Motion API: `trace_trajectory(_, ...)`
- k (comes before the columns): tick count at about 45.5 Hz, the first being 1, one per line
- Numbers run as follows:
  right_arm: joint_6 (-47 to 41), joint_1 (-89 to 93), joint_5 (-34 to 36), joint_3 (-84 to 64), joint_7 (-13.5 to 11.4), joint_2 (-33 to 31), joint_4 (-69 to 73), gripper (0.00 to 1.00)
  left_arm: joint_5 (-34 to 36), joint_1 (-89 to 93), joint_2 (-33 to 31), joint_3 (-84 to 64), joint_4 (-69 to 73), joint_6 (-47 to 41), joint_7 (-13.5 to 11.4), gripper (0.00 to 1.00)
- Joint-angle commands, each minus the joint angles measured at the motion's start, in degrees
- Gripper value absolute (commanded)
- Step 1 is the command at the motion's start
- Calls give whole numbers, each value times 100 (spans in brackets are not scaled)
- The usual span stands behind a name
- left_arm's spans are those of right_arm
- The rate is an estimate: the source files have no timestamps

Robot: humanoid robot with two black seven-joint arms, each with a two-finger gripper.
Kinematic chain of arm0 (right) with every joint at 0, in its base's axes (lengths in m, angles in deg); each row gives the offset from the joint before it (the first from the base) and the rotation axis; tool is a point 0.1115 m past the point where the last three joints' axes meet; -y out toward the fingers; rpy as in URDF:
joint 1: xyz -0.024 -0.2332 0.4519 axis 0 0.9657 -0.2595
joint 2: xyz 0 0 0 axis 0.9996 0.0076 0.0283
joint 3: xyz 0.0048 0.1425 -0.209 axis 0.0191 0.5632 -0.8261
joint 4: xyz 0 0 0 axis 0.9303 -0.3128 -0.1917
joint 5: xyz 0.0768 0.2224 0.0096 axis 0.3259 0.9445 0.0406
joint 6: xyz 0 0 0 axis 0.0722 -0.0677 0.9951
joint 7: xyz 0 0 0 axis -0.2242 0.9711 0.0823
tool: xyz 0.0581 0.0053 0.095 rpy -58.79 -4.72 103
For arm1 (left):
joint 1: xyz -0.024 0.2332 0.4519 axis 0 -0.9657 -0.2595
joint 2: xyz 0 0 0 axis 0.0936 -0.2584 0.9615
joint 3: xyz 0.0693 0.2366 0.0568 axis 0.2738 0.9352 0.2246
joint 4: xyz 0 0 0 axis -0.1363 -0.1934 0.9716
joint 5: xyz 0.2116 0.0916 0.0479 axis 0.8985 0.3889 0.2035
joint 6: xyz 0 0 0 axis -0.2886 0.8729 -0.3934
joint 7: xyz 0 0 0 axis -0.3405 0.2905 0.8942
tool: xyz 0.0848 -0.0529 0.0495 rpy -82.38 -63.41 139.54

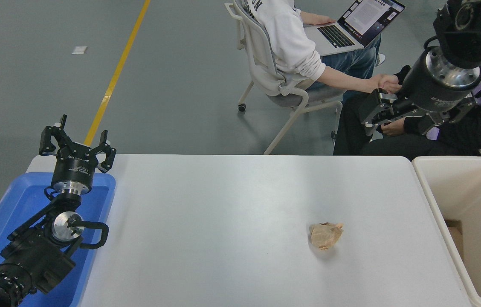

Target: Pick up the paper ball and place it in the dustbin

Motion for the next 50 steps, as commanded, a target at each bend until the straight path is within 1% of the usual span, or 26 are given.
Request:
trace_trajectory(1, 0, 3, 18, -2, 0, -2, -1, 100, 3, -4, 0, 0, -4, 0, -10, 99)
trace_trajectory(50, 0, 38, 18, 7, 0, 24, -1, 100, -5, -4, 9, 0, -4, 0, -1, 99)
